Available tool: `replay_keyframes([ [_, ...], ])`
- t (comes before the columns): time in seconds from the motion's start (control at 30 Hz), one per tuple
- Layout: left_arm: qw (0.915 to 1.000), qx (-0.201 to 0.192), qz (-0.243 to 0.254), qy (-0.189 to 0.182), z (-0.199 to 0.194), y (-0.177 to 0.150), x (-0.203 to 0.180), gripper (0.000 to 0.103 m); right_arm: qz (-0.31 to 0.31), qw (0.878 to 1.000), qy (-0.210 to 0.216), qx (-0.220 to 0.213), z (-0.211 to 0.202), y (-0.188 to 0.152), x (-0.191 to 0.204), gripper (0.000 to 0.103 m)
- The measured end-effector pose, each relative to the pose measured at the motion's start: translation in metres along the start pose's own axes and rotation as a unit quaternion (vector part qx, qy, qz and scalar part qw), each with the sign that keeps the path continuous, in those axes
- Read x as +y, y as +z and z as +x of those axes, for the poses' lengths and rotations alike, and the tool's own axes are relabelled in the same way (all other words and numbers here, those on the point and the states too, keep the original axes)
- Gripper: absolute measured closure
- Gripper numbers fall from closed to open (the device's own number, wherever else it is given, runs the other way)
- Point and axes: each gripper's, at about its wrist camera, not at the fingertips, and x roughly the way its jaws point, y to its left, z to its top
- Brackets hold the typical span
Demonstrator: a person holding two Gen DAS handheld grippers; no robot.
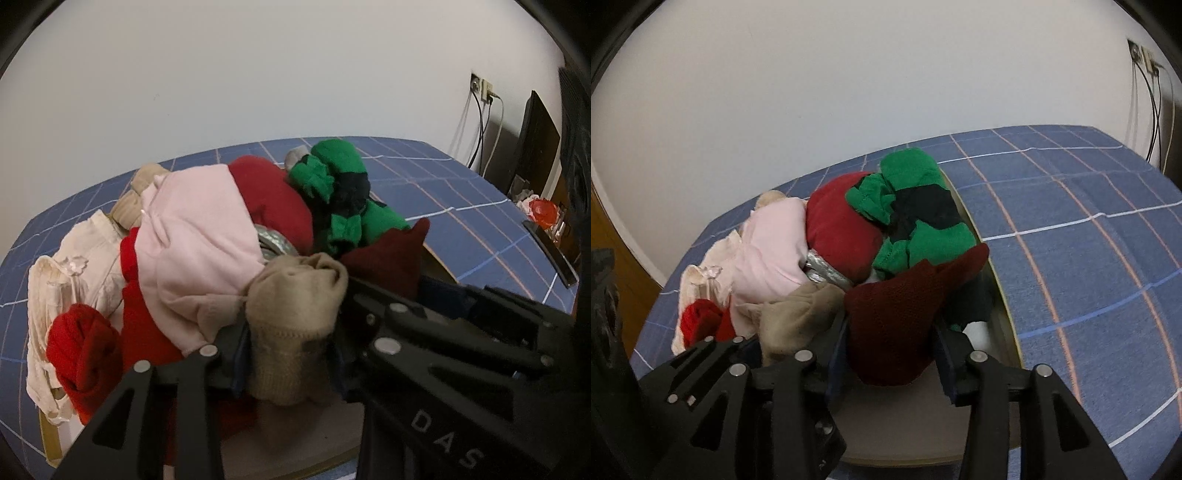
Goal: Take underwear out of drawer
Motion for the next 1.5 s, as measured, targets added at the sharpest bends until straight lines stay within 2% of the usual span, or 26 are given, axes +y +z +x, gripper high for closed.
replay_keyframes([
  [0.1, 0.9995, -0.003, 0.029, 0.013, -0.002, -0.004, -0.008, 0.06, 0.0, 1.0, -0.023, -0.001, -0.004, -0.006, -0.001, 0.04],
  [0.3, 0.9994, 0.008, 0.026, 0.02, -0.009, -0.006, -0.011, 0.049, 0.0, 1.0, -0.013, -0.002, -0.022, -0.015, -0.001, 0.039],
  [0.33, 0.9996, 0.011, 0.024, 0.014, -0.009, -0.006, -0.009, 0.038, 0.001, 1.0, -0.008, -0.004, -0.026, -0.016, -0.002, 0.033],
  [0.37, 0.9997, 0.011, 0.021, -0.002, -0.011, -0.006, -0.009, 0.022, 0.001, 1.0, 0.005, -0.004, -0.03, -0.017, -0.002, 0.03],
  [0.4, 0.9997, 0.01, 0.017, -0.015, -0.015, -0.007, -0.009, 0.017, 0.001, 1.0, 0.014, -0.003, -0.032, -0.019, 0.0, 0.026],
  [0.43, 0.9997, 0.007, 0.019, -0.013, -0.018, -0.009, -0.012, 0.01, 0.0, 1.0, 0.016, -0.007, -0.036, -0.02, 0.002, 0.025],
  [0.57, 0.9994, -0.02, 0.027, 0.011, -0.035, -0.015, -0.018, 0.001, -0.006, 0.999, 0.023, -0.023, -0.05, -0.024, 0.001, 0.024],
  [0.77, 0.9993, -0.034, -0.011, 0.013, -0.048, -0.02, -0.003, 0.001, 0.009, 0.997, 0.042, -0.063, -0.069, -0.028, -0.002, 0.024],
  [0.87, 0.9983, -0.051, -0.024, 0.018, -0.059, -0.023, 0.002, 0.001, 0.026, 0.993, 0.039, -0.105, -0.08, -0.034, -0.003, 0.016],
  [0.97, 0.9972, -0.061, -0.031, 0.031, -0.065, -0.025, 0.007, 0.001, 0.039, 0.99, 0.045, -0.132, -0.085, -0.04, -0.004, 0.014],
  [1.33, 0.9926, -0.075, -0.04, 0.087, -0.077, -0.04, 0.022, 0.001, 0.042, 0.986, 0.026, -0.156, -0.1, -0.061, 0.0, 0.014],
  [1.5, 0.9921, -0.075, -0.046, 0.089, -0.087, -0.053, 0.025, 0.001, 0.041, 0.985, 0.029, -0.164, -0.111, -0.074, 0.002, 0.014],
])
